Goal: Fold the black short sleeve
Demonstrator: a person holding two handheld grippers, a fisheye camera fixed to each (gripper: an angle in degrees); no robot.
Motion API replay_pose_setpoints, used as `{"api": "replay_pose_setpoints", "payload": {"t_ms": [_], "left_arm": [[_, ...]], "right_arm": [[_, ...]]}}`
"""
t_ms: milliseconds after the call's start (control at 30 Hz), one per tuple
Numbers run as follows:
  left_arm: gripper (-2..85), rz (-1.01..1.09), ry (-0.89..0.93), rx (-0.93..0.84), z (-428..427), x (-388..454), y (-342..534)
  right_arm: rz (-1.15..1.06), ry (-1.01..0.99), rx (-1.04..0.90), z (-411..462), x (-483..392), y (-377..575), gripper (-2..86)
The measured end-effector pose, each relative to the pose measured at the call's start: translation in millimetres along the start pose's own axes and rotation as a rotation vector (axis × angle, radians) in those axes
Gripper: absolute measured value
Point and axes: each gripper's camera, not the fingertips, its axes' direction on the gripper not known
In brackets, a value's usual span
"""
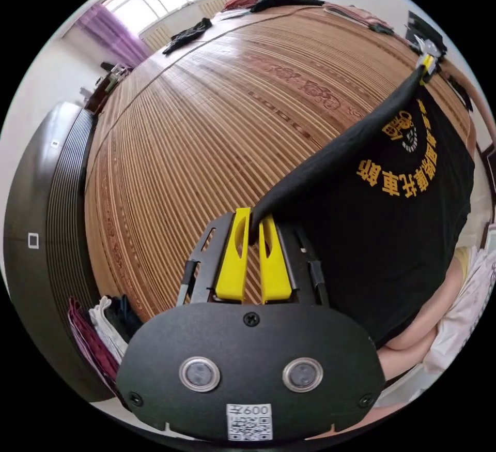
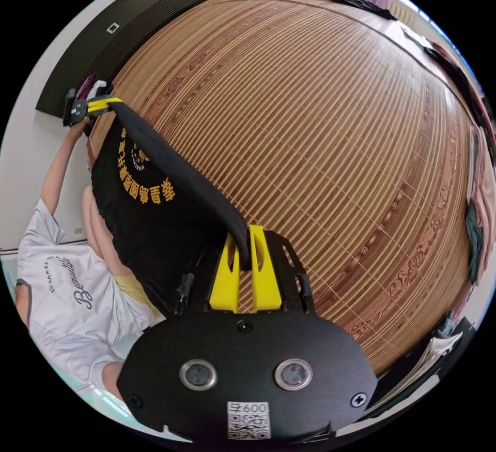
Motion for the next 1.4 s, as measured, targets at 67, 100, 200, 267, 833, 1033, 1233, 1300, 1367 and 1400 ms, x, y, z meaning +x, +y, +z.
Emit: {"api": "replay_pose_setpoints", "payload": {"t_ms": [67, 100, 200, 267, 833, 1033, 1233, 1300, 1367, 1400], "left_arm": [[0.9, -0.222, 0.033, 0.091, -16, -52, 9], [0.9, -0.298, 0.046, 0.129, -23, -67, 16], [0.7, -0.495, 0.119, 0.282, -57, -114, 50], [0.5, -0.405, 0.137, 0.34, -75, -112, 60], [0.7, -0.182, -0.036, 0.222, -70, -47, 35], [0.7, -0.047, 0.198, 0.313, -163, 30, 67], [0.5, 0.068, 0.608, 0.245, -189, 124, 77], [0.5, 0.16, 0.587, 0.035, -161, 152, 75], [0.5, 0.009, 0.638, 0.137, -161, 137, 94], [0.5, -0.018, 0.656, 0.147, -160, 134, 99]], "right_arm": [[0.137, 0.025, 0.081, -24, 50, 31, -0.8], [0.174, 0.03, 0.104, -31, 62, 42, -0.8], [0.306, 0.058, 0.261, -66, 97, 102, -0.8], [0.242, 0.011, 0.445, -89, 84, 143, -0.8], [0.179, 0.011, 0.463, -73, 79, 247, -0.8], [-0.196, -0.324, 0.408, -65, -10, 278, -0.9], [-0.275, -0.51, 0.09, -13, -1, 271, -0.8], [-0.19, -0.56, 0.082, -15, 31, 277, -0.8], [-0.046, -0.551, 0.17, -33, 85, 293, -0.8], [0.002, -0.538, 0.198, -39, 101, 297, -0.8]]}}
